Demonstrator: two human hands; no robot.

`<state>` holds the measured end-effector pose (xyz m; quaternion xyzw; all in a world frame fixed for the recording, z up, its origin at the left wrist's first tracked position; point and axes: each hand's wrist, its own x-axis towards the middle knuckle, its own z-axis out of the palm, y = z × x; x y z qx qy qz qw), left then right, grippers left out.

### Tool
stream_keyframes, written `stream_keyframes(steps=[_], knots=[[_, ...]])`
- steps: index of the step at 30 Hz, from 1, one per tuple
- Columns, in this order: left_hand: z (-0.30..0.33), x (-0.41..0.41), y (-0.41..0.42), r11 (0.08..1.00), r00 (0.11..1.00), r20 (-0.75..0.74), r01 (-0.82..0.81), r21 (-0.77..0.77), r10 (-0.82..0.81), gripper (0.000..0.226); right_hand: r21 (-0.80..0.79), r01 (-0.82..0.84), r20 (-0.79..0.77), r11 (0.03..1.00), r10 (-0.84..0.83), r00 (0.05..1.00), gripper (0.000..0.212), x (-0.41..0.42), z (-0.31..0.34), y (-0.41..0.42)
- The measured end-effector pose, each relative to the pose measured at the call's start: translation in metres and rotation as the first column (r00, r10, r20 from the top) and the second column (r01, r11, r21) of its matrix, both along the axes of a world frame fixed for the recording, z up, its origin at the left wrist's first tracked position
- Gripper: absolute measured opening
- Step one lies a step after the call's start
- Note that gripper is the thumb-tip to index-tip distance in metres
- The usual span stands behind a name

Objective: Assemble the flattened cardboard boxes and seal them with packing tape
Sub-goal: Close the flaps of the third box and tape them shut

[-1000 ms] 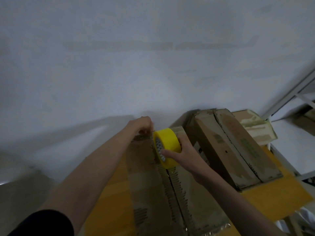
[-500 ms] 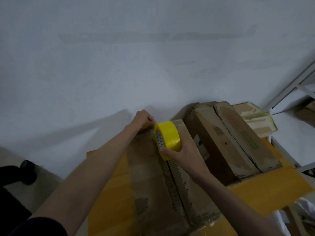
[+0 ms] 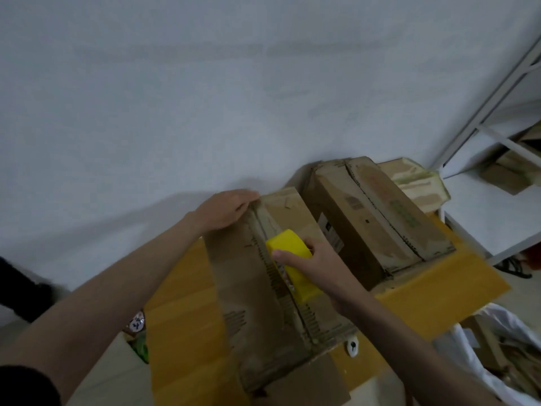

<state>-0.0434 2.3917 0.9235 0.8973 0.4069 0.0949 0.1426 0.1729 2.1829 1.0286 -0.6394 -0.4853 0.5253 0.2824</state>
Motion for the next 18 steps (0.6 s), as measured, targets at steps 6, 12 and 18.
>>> stream_keyframes(steps=[6,12,18], knots=[[0.001,-0.016,-0.016,0.974,0.959,-0.169,0.224,-0.034,-0.227,0.06,0.004,0.001,-0.026,1.0,-0.001,1.0,0.04,0.004,0.0,-0.008],[0.0,-0.017,-0.021,0.97,0.947,-0.214,0.241,-0.03,-0.241,0.07,0.126,0.039,0.112,0.991,-0.054,0.992,0.028,0.001,0.002,-0.022],[0.004,-0.016,-0.027,0.962,0.926,-0.267,0.273,-0.013,-0.267,0.068,0.154,0.012,0.199,0.988,-0.043,0.979,0.054,-0.015,0.008,-0.024]])
